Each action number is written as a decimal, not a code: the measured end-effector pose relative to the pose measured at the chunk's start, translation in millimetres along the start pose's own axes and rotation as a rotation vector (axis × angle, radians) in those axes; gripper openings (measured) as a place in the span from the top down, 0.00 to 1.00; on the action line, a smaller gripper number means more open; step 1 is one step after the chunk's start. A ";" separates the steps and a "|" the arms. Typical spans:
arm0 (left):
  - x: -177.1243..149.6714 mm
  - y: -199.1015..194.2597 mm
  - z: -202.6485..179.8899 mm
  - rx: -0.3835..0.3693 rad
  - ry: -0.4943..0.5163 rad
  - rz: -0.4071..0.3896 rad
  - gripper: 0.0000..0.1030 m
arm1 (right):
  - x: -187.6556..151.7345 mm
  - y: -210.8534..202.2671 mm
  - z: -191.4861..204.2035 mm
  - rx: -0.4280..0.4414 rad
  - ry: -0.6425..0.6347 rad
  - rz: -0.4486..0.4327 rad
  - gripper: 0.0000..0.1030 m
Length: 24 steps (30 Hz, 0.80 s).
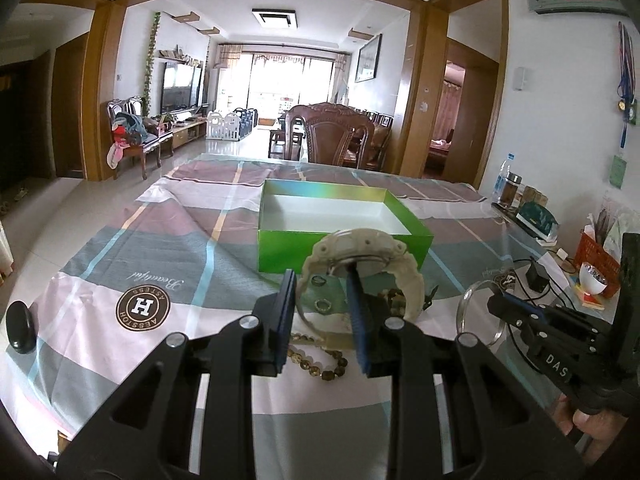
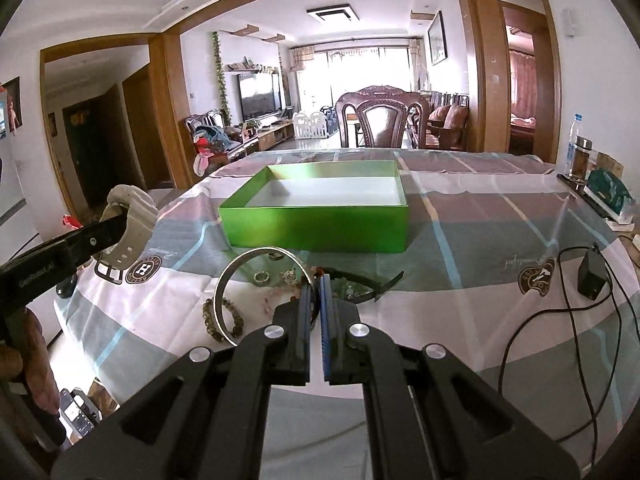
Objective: Organize jewelry
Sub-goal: 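Lift the white watch with the left tool while the right tool lifts the silver bangle toward the green box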
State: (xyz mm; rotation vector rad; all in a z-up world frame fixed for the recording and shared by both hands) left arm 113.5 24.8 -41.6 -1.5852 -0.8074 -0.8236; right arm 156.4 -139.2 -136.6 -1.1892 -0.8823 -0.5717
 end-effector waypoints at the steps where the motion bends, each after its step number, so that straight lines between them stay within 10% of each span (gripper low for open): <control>1: -0.3 0.1 0.0 0.002 0.001 0.002 0.75 | -0.4 -0.1 -0.3 0.000 0.001 -0.001 0.96; 24: -6.2 11.3 4.0 0.005 0.003 0.046 0.75 | -2.2 0.5 -1.8 -0.006 0.008 -0.003 0.96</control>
Point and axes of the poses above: each gripper's, at about its wrist camera, not at the fingertips, and y roughly the way its jaws point, z to its left, x to its top, the point moved 4 cm from there along y, roughly the way its jaws point, and after that the axes turned 4 degrees about z, right-handed, at the moved point
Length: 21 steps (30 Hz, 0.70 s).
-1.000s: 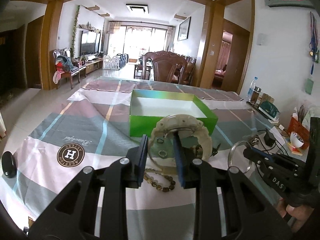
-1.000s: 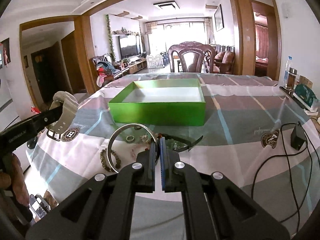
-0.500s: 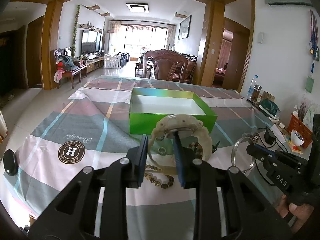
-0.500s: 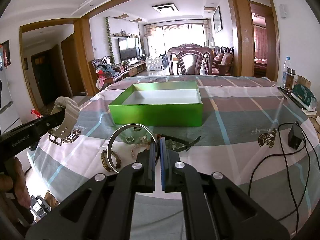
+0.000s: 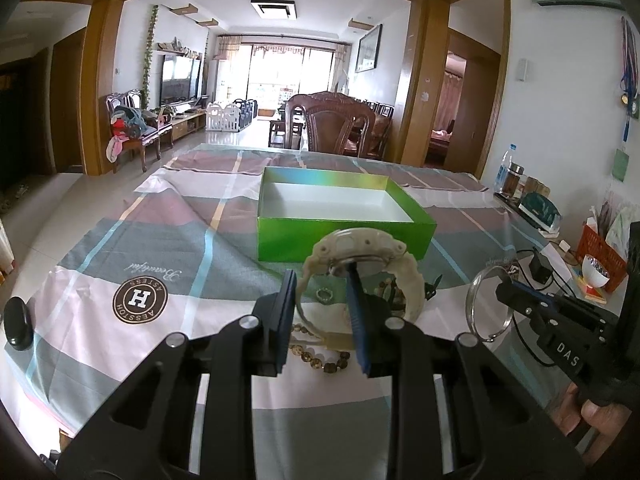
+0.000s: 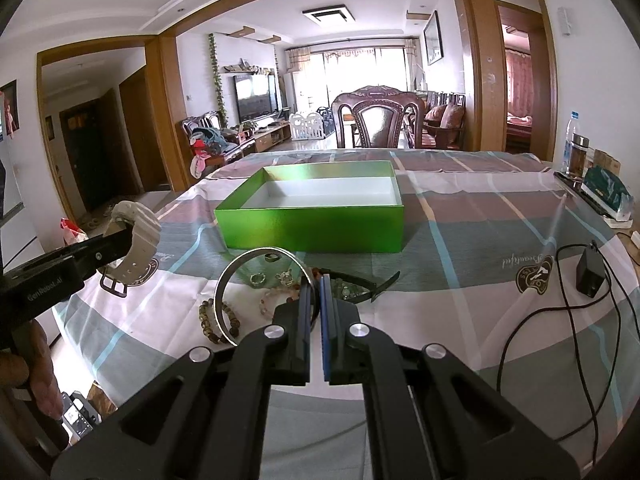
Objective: Organize jewelry
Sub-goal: 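Lift the white watch with the left tool while the right tool lifts the silver bangle toward the green box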
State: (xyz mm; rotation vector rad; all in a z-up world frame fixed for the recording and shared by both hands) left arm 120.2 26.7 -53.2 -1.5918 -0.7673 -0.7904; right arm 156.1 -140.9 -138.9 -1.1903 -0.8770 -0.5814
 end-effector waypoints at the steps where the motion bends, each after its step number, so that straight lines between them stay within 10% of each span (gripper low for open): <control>1: 0.1 0.4 0.7 -0.001 0.000 0.001 0.75 | 0.0 0.0 0.2 0.000 0.000 0.000 0.96; 21: -1.8 5.7 -0.1 0.000 0.003 0.009 0.75 | 0.3 0.6 -0.8 -0.003 0.002 0.001 0.96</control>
Point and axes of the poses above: each gripper's, at about its wrist camera, not at the fingertips, and y roughly the way its jaws point, z to its left, x to its top, the point moved 4 cm from there along y, roughly the way its jaws point, and after that the axes turned 4 degrees about z, right-handed, at the moved point
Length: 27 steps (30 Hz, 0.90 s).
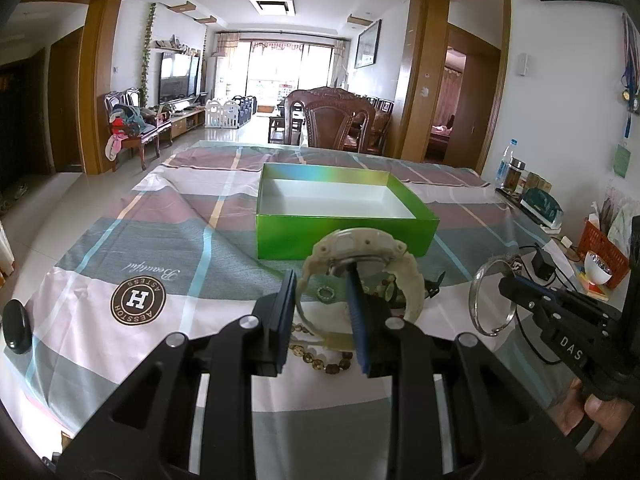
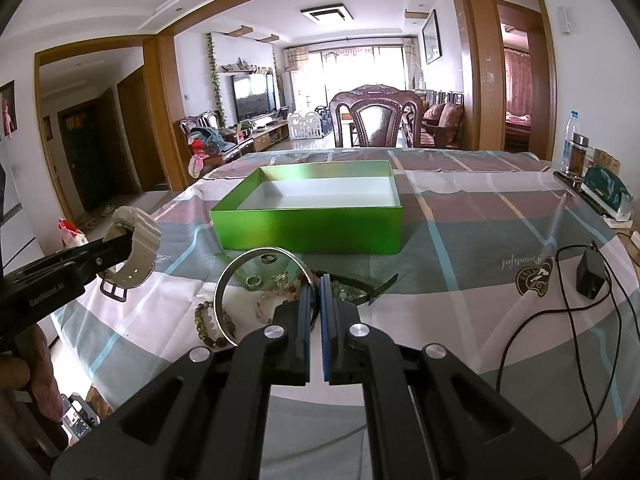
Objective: Organize jewelry
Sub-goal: 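Lift the white watch with the left tool while the right tool lifts the silver bangle toward the green box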
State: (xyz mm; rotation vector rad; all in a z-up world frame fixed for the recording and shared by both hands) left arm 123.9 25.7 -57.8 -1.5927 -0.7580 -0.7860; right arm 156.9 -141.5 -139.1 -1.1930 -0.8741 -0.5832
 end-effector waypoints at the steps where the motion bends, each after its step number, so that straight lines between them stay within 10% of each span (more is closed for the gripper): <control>1: -0.1 0.3 -0.1 0.000 0.002 0.001 0.75 | 0.0 0.0 -0.1 0.000 0.000 0.000 0.96; 27: -4.8 25.2 3.7 -0.007 0.002 0.040 0.75 | 2.8 18.5 -4.4 -0.009 0.019 0.030 0.96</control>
Point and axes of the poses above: each gripper's, at about its wrist camera, not at the fingertips, and y roughly the way its jaws point, z to its left, x to its top, the point moved 4 cm from there along y, roughly the way its jaws point, and after that the axes turned 4 degrees about z, right-handed, at the moved point
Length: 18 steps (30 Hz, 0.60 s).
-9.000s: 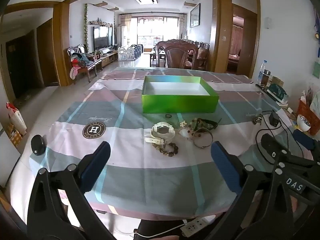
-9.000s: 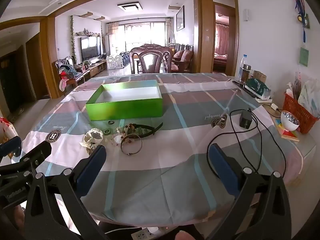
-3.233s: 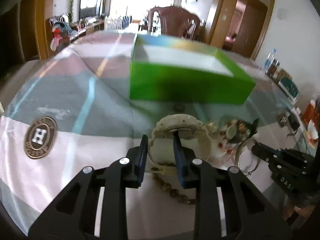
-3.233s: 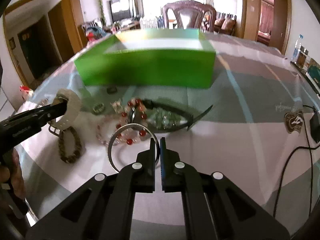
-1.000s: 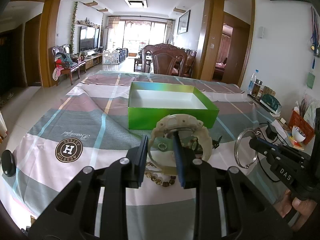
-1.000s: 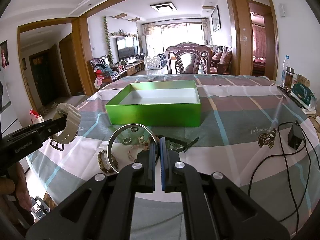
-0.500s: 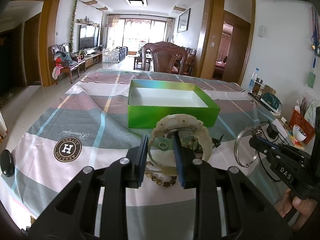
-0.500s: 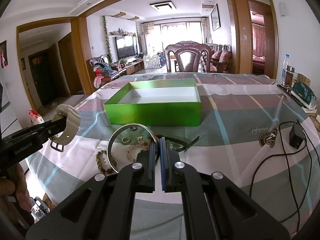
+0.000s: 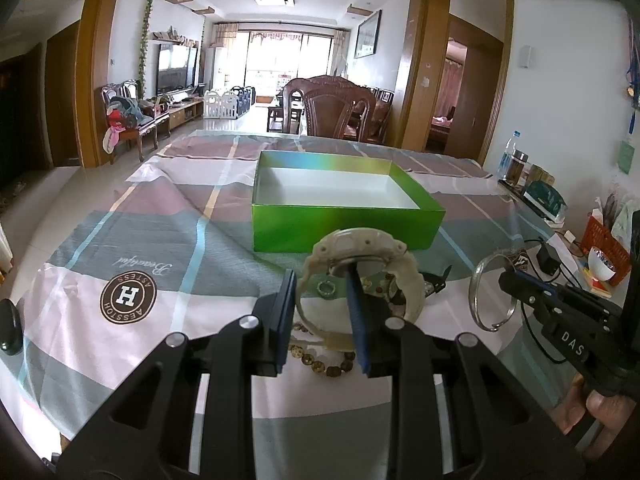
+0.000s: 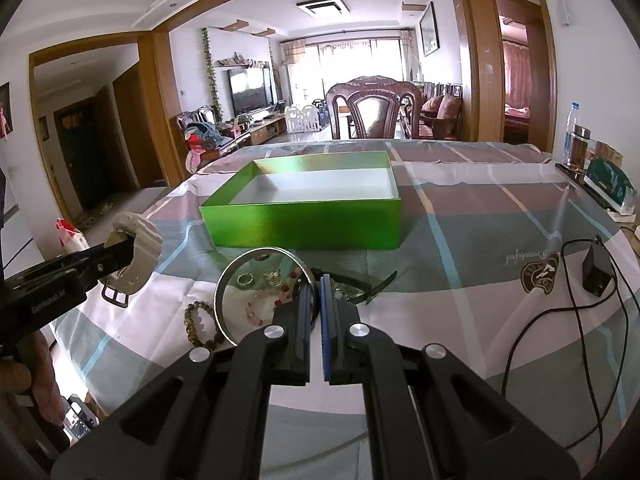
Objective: Organize jewelry
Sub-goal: 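Lift the white watch with the left tool while the right tool lifts the silver bangle toward the green box, then lower the watch into the green box and open the left tool while the right tool releases the bangle there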
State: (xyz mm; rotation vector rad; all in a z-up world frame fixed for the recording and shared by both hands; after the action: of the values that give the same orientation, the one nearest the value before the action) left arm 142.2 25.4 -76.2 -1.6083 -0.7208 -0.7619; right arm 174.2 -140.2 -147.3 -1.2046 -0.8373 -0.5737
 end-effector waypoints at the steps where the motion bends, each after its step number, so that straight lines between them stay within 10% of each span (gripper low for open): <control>1: 0.7 2.0 0.3 -0.002 -0.001 0.003 0.75 | 0.6 0.3 -0.2 0.000 0.000 0.000 0.96; 18: 64.0 29.4 -3.0 -0.025 0.009 0.014 0.75 | 65.2 13.2 -8.1 0.004 -0.007 -0.045 0.96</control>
State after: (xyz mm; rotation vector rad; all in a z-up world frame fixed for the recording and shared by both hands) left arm 203.6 21.1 -41.9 -1.6295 -0.6950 -0.7703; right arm 224.5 -141.4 -103.0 -1.1868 -0.8736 -0.6042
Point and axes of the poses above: each gripper's, at about its wrist camera, not at the fingertips, and y roughly the way its jaws point, z to its left, x to its top, the point moved 4 cm from there along y, roughly the way its jaws point, and after that the axes turned 4 degrees about z, right-handed, at the moved point
